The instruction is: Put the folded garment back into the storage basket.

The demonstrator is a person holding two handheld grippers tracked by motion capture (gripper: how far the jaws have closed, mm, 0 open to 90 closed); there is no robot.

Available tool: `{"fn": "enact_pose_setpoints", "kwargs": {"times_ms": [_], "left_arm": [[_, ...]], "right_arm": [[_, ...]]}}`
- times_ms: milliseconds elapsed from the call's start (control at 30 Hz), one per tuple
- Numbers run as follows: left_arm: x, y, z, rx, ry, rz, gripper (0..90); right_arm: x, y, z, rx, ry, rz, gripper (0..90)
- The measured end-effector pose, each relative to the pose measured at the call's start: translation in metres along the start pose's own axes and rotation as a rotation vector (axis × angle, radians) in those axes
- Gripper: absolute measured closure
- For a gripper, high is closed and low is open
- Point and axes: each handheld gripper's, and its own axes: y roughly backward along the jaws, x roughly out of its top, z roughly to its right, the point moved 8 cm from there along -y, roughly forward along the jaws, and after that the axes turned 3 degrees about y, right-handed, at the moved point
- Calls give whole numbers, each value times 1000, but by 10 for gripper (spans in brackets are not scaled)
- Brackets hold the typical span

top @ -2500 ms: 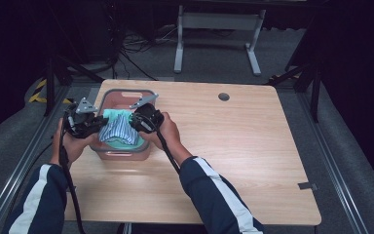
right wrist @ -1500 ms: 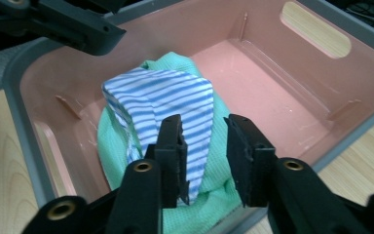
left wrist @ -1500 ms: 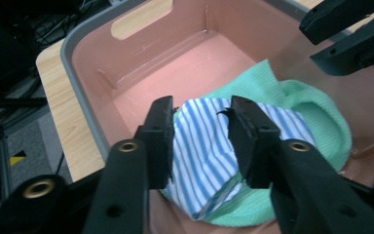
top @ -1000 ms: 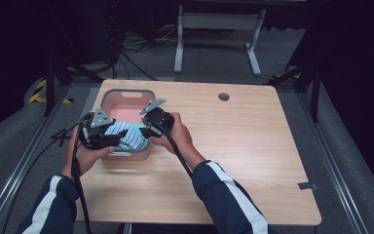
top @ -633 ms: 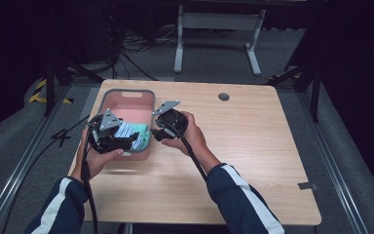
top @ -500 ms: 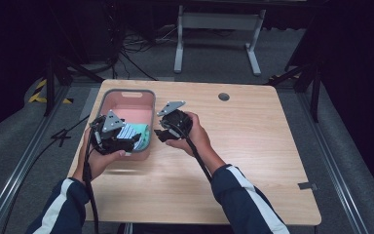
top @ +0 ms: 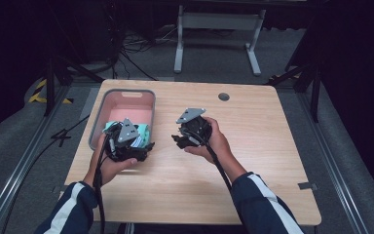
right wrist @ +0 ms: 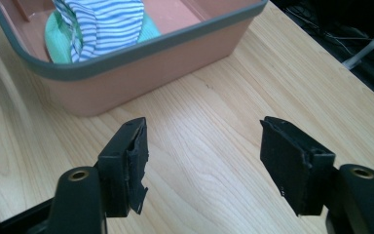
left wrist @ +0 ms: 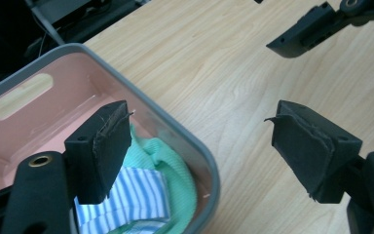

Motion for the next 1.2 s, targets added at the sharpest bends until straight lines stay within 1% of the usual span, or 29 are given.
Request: {"fn": "enact_pose_setpoints", "kwargs": {"times_ms": [33, 100, 133, 200, 267, 333, 467, 533, 567, 667, 700, 733, 800, 833, 867, 933, 967, 1000, 1100, 1167, 1200], "left_arm": [[1, 0, 1, -4, -13, 0, 228], [1, -1, 6, -12, -14, -2, 229], [2, -2, 8, -17, -32, -6, 232], [3, -3, 12, -18, -46, -4, 231], [4, -3, 16, -22, -48, 2, 234], [5, -3, 20, -37, -51, 2, 233], [5, -6, 30, -51, -56, 7, 233], [4, -8, 35, -58, -74, 3, 234], [4, -10, 38, -63, -76, -3, 234], [2, -14, 44, -72, -103, -20, 234], [2, -14, 44, -72, -103, -20, 234], [1, -15, 46, -80, -102, -24, 234], [-1, -19, 52, -92, -110, -22, 234], [-1, -19, 52, -92, -110, -22, 235], [-2, -19, 55, -97, -119, -30, 235], [-2, -21, 60, -109, -129, -27, 234], [-3, -22, 63, -115, -135, -32, 234], [-4, -22, 67, -123, -143, -41, 232], [-6, -27, 75, -140, -158, -42, 225], [-8, -28, 79, -150, -158, -50, 225], [-9, -30, 82, -153, -169, -58, 225]], "right_arm": [[-3, 2, 1, -4, -4, -2, 354], [-9, 7, 2, -6, 0, -6, 353], [-11, 9, 3, -5, -2, -2, 353], [-18, 14, 6, -14, -1, -5, 353], [-23, 18, 8, -17, -3, -8, 350], [-28, 23, 11, -23, -2, -6, 349], [-37, 31, 13, -33, 3, -12, 349], [-43, 35, 15, -38, 6, -17, 349], [-46, 36, 15, -36, 2, -17, 349], [-55, 39, 15, -25, -6, -21, 348], [-55, 39, 15, -25, -6, -21, 348], [-58, 40, 14, -25, -6, -26, 347], [-68, 43, 15, -28, -1, -37, 344], [-71, 44, 15, -32, 1, -43, 343], [-71, 44, 15, -32, 1, -43, 343], [-78, 47, 16, -35, 4, -45, 340], [-81, 49, 15, -31, -8, -45, 340], [-84, 50, 16, -35, -8, -42, 341], [-96, 52, 17, -41, -15, -53, 340], [-103, 53, 17, -43, -24, -53, 340], [-106, 54, 18, -44, -24, -53, 339]]}}
